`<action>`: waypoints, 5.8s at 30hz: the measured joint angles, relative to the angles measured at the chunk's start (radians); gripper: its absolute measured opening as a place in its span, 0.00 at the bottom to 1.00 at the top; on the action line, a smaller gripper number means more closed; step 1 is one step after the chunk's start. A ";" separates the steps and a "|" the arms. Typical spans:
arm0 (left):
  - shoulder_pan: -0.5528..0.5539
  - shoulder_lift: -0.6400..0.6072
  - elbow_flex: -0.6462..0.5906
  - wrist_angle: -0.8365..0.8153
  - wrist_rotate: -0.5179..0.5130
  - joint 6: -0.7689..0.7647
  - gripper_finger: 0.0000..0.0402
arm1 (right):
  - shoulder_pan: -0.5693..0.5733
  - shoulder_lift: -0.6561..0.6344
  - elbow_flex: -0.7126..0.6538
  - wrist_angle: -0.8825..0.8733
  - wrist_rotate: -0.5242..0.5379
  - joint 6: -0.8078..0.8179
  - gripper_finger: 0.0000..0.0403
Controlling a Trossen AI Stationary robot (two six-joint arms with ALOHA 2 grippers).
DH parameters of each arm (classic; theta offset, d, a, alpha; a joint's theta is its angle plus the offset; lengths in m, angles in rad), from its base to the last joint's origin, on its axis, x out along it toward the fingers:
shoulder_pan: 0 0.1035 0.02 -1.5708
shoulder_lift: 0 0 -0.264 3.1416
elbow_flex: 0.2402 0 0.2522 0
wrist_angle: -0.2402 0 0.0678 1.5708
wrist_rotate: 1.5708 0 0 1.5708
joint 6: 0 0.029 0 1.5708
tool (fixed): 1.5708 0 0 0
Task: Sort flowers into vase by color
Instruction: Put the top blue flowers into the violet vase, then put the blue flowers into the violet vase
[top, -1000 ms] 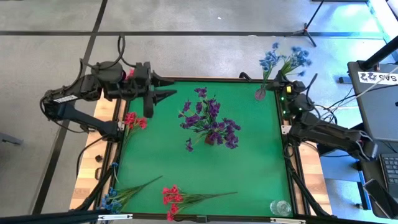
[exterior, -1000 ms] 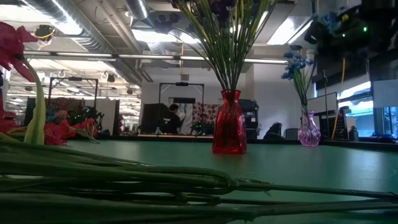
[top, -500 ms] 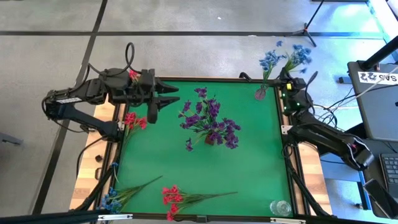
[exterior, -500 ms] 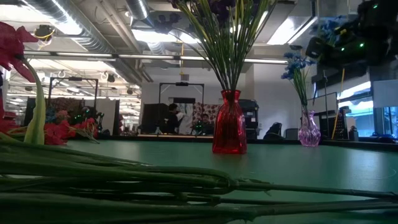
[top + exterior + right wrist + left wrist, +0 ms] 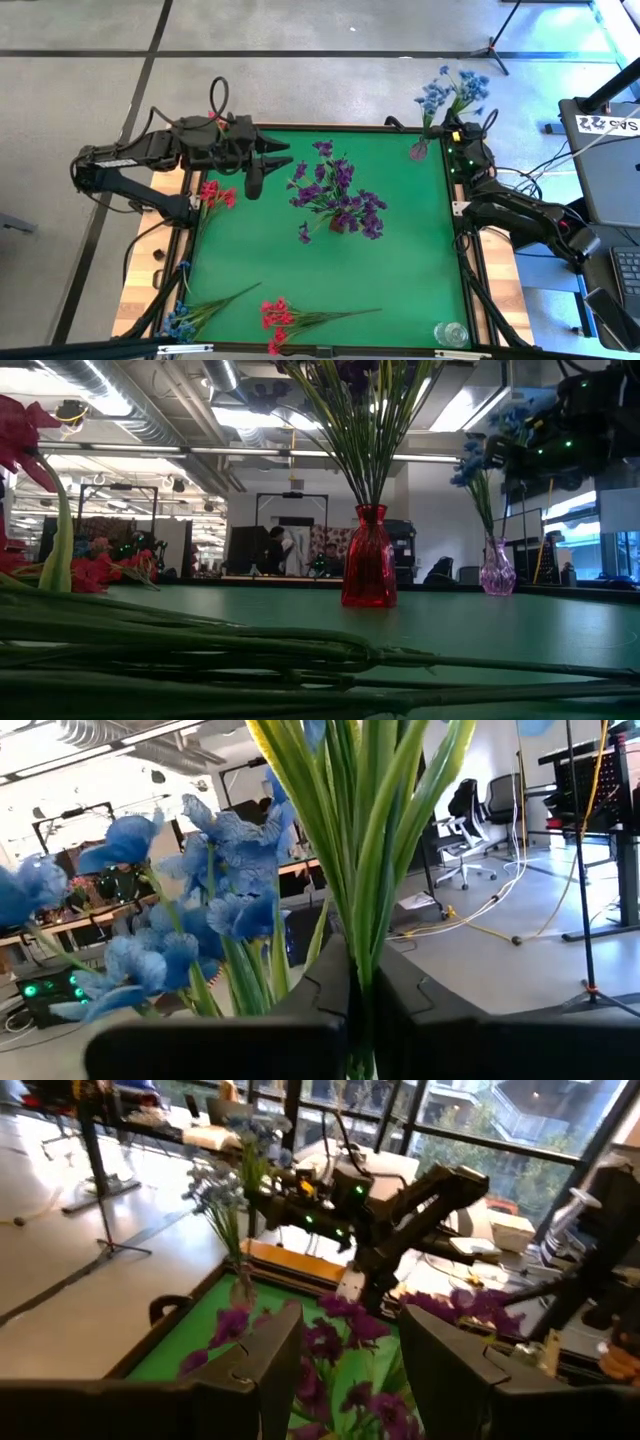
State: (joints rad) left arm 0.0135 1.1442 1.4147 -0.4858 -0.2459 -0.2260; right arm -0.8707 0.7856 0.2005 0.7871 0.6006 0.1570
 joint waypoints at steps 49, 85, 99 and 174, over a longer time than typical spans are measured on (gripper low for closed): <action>0.062 0.000 0.000 0.000 0.027 0.027 0.41 | 0.001 -0.046 0.001 -0.297 -0.082 0.022 0.40; 0.085 0.000 0.000 -0.052 0.081 -0.274 0.41 | 0.000 -0.182 0.390 -1.292 -0.281 0.075 0.64; -0.036 0.016 0.000 -0.174 0.015 -0.426 0.41 | 0.000 -0.207 0.481 -1.410 -0.427 0.071 0.76; -0.669 0.233 -0.493 -0.415 0.461 -1.532 0.41 | 0.000 -0.385 0.985 -1.871 -0.539 0.149 0.76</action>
State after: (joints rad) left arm -0.6552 1.3771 0.9215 -0.9008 0.2147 -1.7585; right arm -0.8707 0.4007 1.1851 -1.0840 0.0620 0.3058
